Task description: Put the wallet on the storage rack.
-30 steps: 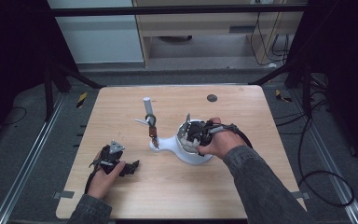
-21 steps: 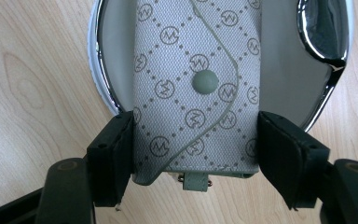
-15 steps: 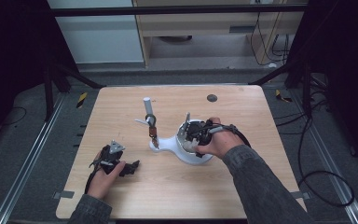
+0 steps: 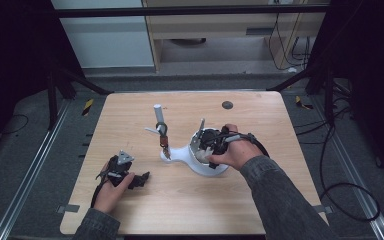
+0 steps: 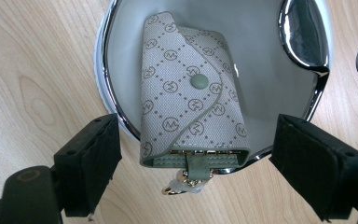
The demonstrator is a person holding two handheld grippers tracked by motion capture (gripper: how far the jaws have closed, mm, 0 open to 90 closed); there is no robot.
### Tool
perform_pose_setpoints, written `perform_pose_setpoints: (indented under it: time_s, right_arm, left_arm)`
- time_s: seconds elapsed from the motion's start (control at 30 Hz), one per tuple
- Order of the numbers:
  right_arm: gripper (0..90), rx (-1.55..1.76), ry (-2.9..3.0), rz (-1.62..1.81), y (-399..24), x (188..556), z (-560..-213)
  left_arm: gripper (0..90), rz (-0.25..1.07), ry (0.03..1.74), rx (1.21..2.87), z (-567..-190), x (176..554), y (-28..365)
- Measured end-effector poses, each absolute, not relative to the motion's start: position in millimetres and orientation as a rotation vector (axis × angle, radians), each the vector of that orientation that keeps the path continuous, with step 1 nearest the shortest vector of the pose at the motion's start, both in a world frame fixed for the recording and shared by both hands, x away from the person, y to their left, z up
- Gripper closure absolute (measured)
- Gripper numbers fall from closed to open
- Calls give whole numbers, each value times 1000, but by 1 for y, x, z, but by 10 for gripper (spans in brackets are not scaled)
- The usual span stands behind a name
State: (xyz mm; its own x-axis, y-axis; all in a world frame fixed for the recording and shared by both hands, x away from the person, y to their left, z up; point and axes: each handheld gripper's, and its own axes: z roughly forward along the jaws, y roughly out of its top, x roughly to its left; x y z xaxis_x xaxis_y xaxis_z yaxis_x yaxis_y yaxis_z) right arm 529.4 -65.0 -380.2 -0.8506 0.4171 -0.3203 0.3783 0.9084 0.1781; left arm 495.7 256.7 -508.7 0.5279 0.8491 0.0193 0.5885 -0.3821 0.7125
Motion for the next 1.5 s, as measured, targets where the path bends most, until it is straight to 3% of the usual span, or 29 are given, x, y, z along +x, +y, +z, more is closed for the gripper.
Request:
perform_pose_setpoints:
  time_s: [0.8,1.5]
  right_arm:
    - [65,624,2705,260,-71,525,-375]
    - [58,652,2656,380,-90,520,-359]
  left_arm:
    - [0,511,1161,2110,-509,496,257]
    - [0,510,1159,2111,-509,496,257]
